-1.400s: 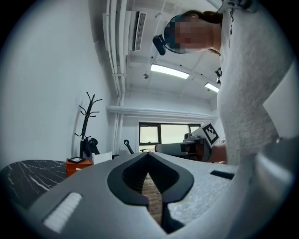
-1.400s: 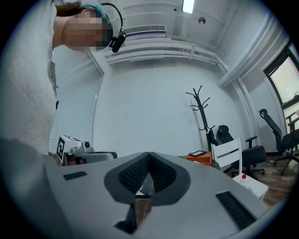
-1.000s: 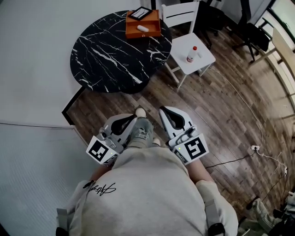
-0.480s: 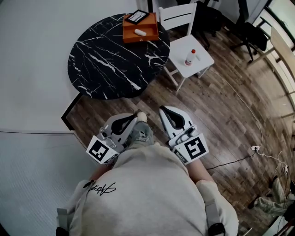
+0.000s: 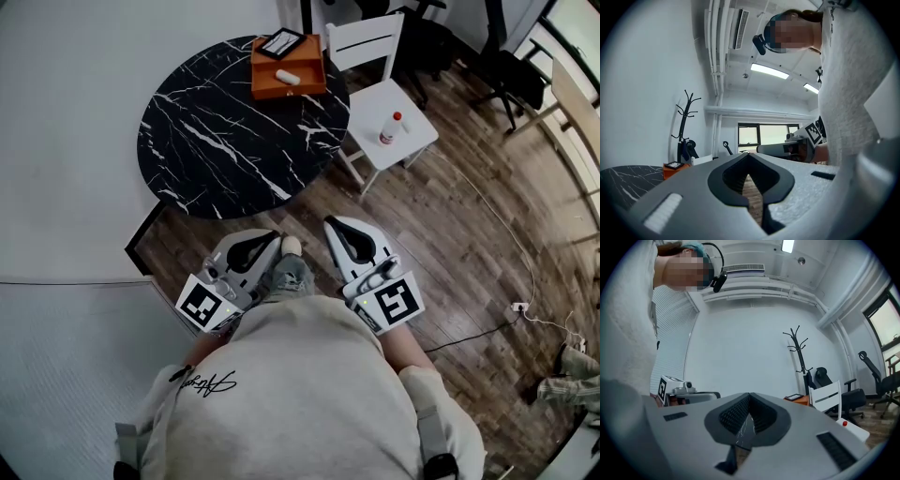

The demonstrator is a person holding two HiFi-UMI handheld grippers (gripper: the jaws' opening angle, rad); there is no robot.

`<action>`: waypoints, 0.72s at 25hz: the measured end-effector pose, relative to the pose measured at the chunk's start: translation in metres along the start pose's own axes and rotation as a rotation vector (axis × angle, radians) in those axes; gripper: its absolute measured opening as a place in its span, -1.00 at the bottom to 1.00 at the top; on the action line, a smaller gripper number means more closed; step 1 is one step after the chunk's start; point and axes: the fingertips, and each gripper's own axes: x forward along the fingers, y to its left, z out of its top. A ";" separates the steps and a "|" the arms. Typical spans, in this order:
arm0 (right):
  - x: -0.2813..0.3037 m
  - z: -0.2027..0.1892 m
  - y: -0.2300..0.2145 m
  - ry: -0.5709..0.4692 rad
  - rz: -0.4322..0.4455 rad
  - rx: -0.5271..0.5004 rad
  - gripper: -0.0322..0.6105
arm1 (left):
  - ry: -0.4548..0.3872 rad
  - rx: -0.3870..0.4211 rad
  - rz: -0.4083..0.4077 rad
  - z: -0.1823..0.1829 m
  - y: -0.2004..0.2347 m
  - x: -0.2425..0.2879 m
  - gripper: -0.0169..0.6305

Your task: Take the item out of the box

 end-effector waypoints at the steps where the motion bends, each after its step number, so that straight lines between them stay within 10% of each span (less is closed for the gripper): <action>1: 0.003 0.000 -0.002 -0.001 -0.001 -0.002 -0.87 | -0.002 0.000 -0.003 0.000 0.003 0.001 -0.95; 18: 0.055 -0.006 -0.032 0.016 0.006 0.000 -0.87 | 0.009 -0.024 -0.001 -0.012 0.060 0.018 -0.95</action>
